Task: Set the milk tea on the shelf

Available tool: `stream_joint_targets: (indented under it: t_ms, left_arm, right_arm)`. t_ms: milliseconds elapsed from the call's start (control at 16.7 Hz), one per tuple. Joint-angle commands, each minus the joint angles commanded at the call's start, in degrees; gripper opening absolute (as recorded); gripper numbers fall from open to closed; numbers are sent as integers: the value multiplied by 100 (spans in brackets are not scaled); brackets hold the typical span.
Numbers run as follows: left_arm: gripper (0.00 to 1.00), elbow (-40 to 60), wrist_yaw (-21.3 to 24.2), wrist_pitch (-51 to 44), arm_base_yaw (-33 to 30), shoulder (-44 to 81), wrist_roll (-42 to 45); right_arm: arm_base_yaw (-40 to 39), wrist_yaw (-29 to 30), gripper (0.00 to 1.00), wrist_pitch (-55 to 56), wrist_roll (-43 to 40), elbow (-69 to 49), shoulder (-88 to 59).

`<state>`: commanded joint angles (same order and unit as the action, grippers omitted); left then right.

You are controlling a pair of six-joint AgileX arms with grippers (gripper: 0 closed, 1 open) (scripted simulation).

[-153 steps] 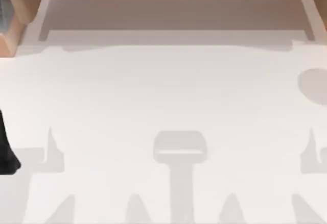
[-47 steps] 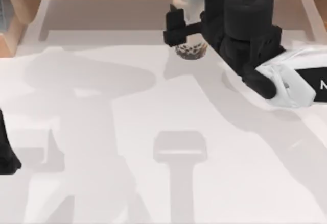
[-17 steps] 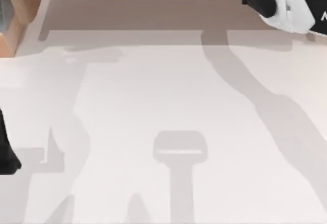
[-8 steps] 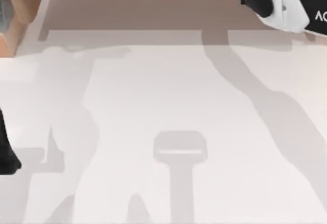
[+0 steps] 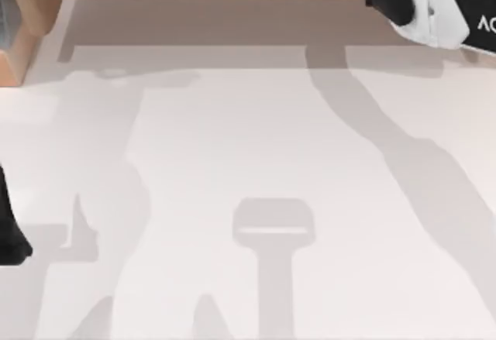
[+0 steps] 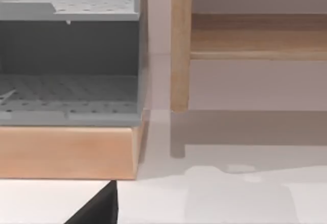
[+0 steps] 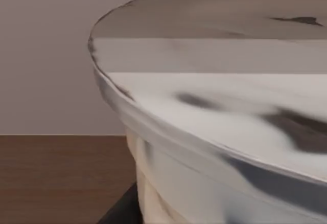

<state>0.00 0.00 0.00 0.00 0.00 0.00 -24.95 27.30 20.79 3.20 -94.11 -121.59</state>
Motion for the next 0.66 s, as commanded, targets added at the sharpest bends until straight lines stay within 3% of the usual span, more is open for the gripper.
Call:
stream_joint_targets:
  t_ms: [300, 660]
  left_arm:
    - [100, 0, 0, 0, 0, 0, 0]
    - [100, 0, 0, 0, 0, 0, 0]
  right_arm:
    - [0, 0, 98, 0, 0, 0, 0]
    - [0, 0, 100, 0, 0, 0, 0]
